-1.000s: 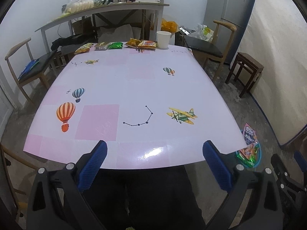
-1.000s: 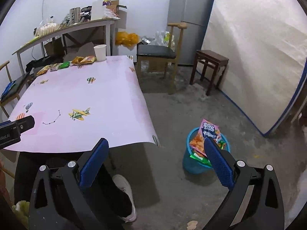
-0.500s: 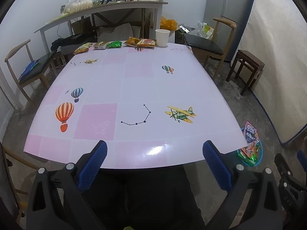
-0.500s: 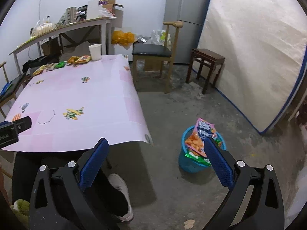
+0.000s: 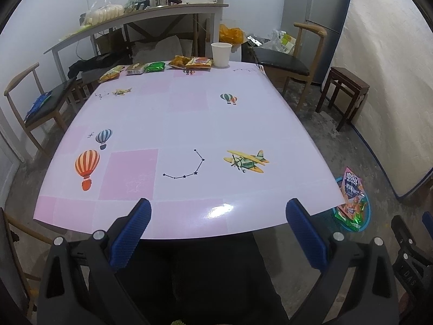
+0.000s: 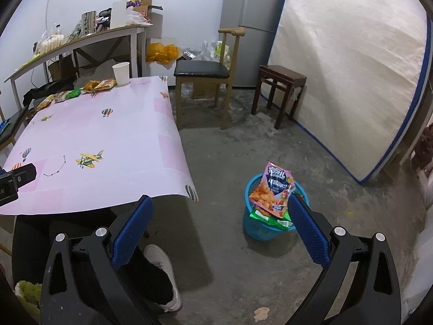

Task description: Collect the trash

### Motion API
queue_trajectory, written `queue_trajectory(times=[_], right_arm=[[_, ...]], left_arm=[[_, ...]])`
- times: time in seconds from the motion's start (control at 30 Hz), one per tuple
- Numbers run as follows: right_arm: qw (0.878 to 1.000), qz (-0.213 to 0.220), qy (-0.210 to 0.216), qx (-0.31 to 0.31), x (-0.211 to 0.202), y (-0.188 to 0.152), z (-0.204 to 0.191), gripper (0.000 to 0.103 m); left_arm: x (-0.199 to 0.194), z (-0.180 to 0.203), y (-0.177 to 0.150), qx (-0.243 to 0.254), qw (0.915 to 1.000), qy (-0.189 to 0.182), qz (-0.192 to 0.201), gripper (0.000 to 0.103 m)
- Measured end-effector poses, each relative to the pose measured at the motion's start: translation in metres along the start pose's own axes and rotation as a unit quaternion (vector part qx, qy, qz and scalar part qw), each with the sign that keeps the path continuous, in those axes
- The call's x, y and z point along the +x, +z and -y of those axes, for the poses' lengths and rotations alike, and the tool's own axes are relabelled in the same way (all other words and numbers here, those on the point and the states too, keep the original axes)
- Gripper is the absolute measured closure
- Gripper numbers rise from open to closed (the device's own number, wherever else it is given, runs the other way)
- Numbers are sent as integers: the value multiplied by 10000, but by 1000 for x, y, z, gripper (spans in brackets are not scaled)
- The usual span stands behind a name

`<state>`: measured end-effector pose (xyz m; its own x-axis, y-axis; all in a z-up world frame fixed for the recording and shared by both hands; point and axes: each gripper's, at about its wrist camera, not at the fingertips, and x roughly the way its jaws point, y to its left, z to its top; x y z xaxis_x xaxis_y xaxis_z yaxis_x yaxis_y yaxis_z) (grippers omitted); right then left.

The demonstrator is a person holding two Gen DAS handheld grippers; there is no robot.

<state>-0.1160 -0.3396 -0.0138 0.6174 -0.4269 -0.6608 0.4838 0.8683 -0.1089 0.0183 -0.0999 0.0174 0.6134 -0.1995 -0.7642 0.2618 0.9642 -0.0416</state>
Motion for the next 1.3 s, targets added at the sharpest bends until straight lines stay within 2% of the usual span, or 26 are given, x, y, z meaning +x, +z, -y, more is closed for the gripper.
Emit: queue_trajectory(times=[1.3], right_arm=[[10000, 8, 27, -64, 0, -1, 1, 7]], left_arm=[[2, -4, 0, -20, 10000, 76, -34, 5]])
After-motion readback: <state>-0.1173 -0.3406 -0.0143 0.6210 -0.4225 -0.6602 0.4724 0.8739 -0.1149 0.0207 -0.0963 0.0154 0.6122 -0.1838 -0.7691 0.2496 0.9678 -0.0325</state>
